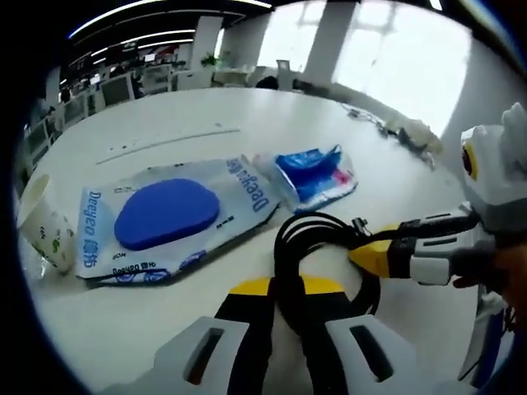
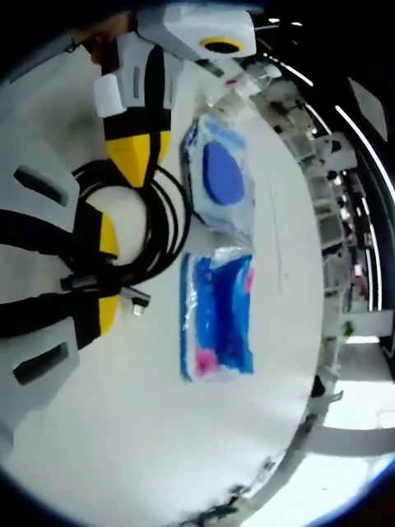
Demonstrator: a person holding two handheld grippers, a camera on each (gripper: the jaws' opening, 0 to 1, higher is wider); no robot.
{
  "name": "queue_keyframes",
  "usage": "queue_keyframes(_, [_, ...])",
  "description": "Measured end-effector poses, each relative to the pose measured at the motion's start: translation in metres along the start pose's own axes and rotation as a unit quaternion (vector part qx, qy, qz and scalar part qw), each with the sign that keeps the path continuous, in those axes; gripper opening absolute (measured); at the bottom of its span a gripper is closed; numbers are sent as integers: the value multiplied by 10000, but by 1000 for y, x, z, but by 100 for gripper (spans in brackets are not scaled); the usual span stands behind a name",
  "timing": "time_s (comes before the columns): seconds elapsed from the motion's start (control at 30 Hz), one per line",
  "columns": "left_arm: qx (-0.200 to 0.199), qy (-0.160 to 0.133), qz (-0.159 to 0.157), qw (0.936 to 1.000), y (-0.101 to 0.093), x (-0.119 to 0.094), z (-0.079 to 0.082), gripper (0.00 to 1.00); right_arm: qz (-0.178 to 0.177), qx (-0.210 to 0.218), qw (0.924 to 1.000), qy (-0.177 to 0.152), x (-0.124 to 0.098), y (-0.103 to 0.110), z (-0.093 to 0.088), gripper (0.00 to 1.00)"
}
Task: Arrange the tabletop items into an orderly group along one side of the table until the central work area is clear of visible clutter.
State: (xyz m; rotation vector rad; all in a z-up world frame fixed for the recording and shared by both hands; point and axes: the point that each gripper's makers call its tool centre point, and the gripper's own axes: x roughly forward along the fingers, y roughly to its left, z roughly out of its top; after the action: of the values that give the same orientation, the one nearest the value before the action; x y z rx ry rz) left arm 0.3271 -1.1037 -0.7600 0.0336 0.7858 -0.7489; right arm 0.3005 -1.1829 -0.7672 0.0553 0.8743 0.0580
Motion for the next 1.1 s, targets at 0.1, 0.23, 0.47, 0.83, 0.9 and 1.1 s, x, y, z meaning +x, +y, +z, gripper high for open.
queue_keyframes(0.1, [113,-19,-54,9999,-1,-1,1,13,31,131,9999,-89,-1,3,3,20])
queue_keyframes(0.23, [283,-141,-279,9991,-7,-4,2,19,-45,154,9996,-226,-5,3,9,28])
queue_keyframes(0.47, [479,-305,-471,9973,-2,-14,8,29,44,-22,9991,-420,-11,7,17,39])
queue_keyframes(0.83, [770,-608,-507,9939,15,-40,17,51,238,-175,9976,-624,-33,8,24,61])
queue_keyframes(0.9, [789,-644,-525,9934,19,-46,18,55,469,-111,9973,-547,-36,16,21,64])
queue_keyframes(1.1, [750,-820,-563,9922,35,-70,23,64,762,-276,9940,-730,-48,33,26,78])
